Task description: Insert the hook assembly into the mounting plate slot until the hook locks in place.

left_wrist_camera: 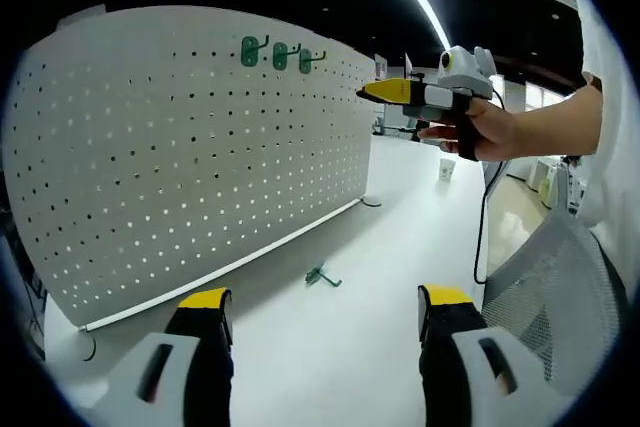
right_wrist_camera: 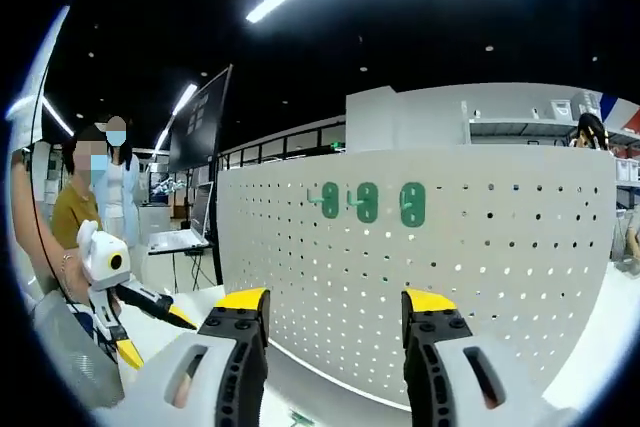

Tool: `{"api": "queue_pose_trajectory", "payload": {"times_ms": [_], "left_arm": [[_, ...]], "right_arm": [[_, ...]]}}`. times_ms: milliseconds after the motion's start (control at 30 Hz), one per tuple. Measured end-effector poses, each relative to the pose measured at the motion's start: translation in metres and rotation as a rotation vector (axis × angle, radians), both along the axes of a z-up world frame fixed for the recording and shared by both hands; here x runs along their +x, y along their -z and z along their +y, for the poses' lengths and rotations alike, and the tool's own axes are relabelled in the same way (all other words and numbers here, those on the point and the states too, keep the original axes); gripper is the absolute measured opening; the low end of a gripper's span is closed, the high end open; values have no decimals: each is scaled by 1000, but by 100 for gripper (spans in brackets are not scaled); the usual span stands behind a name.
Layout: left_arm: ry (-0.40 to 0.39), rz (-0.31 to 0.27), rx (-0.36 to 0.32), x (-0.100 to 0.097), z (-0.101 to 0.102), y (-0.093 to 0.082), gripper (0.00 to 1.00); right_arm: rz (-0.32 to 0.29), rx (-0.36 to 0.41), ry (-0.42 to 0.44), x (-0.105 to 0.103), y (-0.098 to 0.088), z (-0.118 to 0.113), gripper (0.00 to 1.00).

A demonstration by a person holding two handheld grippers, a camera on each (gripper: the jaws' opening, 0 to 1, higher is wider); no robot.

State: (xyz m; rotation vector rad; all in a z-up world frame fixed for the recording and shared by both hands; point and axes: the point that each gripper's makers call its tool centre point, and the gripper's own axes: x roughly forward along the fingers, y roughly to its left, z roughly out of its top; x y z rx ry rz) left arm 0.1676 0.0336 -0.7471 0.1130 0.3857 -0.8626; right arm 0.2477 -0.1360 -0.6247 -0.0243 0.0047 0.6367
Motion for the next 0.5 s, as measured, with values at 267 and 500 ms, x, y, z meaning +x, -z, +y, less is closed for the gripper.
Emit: {"api": "queue_pose_trajectory", "payload": {"times_ms": [267, 500], "left_arm": [[-5, 0, -3, 0, 1, 0, 78], [-9, 1, -7, 0, 3, -1, 78]], "right_arm": [[45, -13, -17, -17, 21, -3, 54], [91, -27, -30, -31, 41, -6, 56]]}}
